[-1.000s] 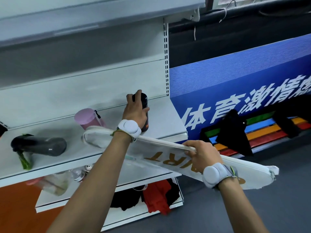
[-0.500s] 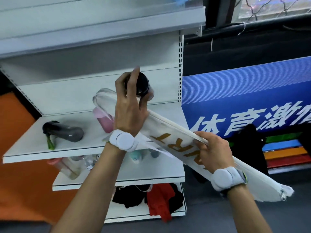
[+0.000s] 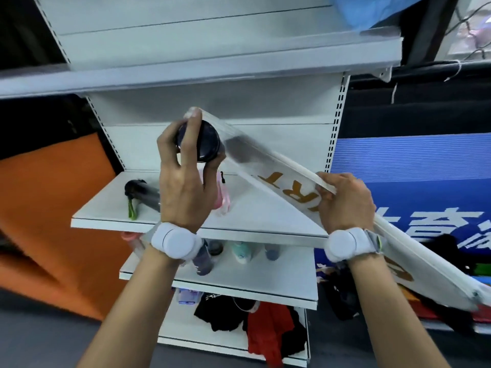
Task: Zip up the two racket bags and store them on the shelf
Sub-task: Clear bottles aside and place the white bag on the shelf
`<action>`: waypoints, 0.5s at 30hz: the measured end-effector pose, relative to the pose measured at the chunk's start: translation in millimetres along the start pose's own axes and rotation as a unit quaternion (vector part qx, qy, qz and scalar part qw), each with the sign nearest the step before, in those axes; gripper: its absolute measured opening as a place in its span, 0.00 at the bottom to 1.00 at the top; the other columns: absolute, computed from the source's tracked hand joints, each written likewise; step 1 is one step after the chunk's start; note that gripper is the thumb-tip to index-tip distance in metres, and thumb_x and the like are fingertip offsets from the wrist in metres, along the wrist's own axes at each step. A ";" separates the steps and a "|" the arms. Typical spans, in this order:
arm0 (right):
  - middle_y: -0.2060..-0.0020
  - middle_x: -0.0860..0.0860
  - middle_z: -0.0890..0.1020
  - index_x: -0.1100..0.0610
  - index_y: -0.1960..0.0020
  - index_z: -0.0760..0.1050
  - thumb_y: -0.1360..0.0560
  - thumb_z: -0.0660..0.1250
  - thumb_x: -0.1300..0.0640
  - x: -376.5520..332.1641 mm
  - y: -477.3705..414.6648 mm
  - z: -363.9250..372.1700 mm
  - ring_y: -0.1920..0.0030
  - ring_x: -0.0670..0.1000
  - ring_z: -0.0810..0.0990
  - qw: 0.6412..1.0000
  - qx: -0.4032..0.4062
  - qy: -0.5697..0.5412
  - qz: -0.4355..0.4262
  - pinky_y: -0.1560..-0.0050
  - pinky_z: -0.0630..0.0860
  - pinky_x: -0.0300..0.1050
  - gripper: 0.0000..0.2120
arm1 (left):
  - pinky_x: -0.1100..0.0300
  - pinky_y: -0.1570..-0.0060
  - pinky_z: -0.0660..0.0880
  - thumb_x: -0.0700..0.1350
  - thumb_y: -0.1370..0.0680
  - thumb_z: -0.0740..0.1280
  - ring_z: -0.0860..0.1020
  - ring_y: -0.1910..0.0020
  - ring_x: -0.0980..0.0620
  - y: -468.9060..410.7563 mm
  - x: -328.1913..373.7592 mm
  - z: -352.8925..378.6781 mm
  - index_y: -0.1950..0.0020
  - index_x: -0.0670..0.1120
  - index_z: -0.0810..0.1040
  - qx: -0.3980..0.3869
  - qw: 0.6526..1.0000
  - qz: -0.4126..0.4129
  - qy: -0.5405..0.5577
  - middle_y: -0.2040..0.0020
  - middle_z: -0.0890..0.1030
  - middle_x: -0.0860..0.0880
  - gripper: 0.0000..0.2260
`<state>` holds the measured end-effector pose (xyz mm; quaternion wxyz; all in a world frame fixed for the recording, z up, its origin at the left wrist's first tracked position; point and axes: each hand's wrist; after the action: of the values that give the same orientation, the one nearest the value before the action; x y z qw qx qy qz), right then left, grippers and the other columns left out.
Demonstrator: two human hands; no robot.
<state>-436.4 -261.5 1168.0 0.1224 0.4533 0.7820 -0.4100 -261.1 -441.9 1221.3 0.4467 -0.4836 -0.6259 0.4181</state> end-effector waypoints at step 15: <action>0.44 0.51 0.76 0.46 0.38 0.79 0.28 0.69 0.62 -103.4 -78.9 98.6 0.46 0.58 0.78 0.982 -0.020 -0.010 -0.190 0.54 0.80 0.53 0.21 | 0.44 0.45 0.79 0.44 0.21 0.67 0.71 0.36 0.42 33.4 -130.8 -30.7 0.22 0.47 0.63 -0.074 0.990 -0.097 -0.071 0.32 0.65 0.43 0.28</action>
<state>-460.2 -418.6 1205.5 0.0592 0.2902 0.8607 -0.4142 -206.4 -561.0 1176.8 0.4026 -0.4217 -0.7292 0.3582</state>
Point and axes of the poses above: each hand's wrist, its own y-axis away from the middle knuckle, its own z-axis out of the palm, x = y × z
